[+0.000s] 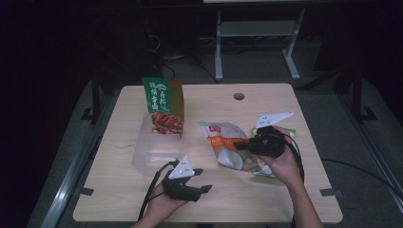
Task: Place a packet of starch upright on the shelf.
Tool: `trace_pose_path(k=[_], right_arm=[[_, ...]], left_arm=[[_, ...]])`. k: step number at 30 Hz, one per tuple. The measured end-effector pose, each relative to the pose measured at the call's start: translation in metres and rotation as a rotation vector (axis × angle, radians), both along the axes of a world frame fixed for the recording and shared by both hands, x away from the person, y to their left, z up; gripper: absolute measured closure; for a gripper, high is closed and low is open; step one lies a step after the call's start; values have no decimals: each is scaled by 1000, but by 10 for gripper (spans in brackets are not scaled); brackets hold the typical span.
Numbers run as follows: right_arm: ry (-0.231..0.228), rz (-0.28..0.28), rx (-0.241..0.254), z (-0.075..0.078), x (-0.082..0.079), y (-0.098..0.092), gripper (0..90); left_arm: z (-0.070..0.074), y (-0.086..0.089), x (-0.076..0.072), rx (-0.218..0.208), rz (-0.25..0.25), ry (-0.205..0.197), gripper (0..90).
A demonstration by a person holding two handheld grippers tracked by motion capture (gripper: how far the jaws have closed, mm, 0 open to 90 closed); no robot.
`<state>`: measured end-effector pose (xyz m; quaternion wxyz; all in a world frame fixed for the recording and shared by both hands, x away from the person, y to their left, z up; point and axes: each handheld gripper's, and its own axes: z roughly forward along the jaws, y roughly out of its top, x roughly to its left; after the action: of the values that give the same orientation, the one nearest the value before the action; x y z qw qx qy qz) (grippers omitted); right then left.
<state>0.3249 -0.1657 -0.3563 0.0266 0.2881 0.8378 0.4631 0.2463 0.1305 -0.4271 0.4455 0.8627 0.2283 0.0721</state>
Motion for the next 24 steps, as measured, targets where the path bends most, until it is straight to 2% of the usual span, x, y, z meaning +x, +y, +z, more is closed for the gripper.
trace_pose_path(k=[7, 13, 20, 24], right_arm=[[-18, 7, 20, 12, 6, 7, 900], [-29, 33, 16, 28, 12, 24, 900], [-56, 65, 45, 46, 21, 44, 900], [-67, 85, 54, 57, 25, 56, 900]], left_arm=[[1, 11, -6, 1, 1, -4, 353], [1, 17, -12, -9, 4, -10, 341], [1, 19, -14, -12, -13, -18, 319], [1, 20, -14, -30, -8, -19, 311]])
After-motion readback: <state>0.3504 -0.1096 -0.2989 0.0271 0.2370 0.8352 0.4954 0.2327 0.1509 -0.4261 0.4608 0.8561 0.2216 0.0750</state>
